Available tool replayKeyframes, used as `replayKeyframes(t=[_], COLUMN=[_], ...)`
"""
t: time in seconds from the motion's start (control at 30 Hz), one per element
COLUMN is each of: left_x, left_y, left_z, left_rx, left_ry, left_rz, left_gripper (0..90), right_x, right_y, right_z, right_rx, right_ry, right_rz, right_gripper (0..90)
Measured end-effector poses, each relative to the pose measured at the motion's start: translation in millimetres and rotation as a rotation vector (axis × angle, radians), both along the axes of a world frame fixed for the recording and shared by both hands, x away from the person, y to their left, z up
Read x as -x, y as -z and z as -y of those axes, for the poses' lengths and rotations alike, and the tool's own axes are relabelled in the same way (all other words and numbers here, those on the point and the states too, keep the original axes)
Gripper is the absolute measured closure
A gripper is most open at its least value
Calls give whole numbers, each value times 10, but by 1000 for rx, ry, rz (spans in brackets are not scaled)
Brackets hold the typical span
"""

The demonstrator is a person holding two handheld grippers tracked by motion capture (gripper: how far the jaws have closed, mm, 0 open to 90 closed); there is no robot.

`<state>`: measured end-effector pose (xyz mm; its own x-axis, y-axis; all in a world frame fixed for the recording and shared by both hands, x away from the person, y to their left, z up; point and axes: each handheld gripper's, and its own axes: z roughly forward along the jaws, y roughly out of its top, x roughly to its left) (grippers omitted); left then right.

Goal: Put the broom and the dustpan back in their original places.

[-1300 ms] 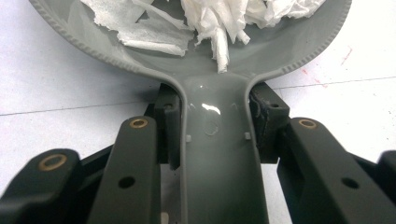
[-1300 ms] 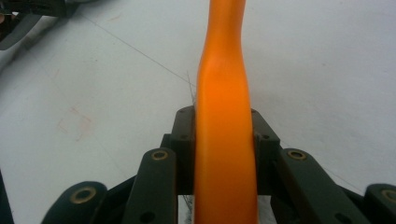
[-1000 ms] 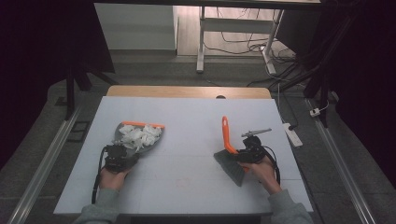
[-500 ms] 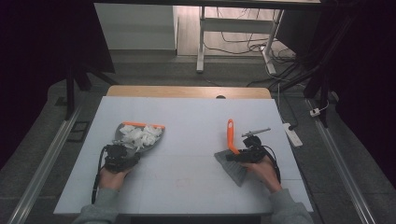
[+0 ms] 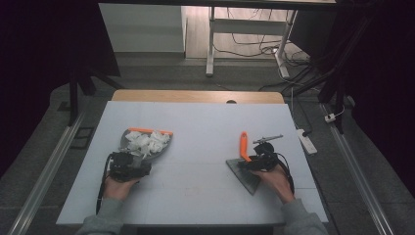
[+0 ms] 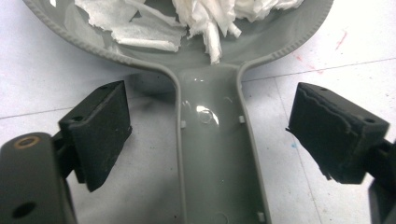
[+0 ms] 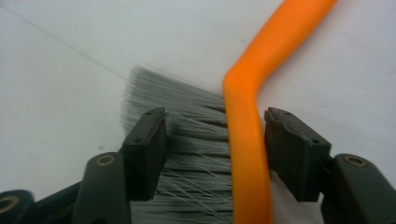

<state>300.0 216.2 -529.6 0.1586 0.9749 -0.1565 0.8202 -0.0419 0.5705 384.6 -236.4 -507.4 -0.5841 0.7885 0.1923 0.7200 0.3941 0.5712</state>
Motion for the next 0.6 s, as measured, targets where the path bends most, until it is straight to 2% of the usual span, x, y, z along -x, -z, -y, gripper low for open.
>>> replayKeyframes(t=[0.23,0.6], left_x=[65,227], left_y=[-51,-168], left_z=[-15,-16], left_rx=[-10,-12], left_ry=[35,134], left_rz=[20,79], left_gripper=[126,142], right_x=[42,217], right_y=[-73,-179], right_z=[61,101], right_rx=[-34,-52], right_ry=[13,-50], right_rz=[35,111], right_gripper=[400,417])
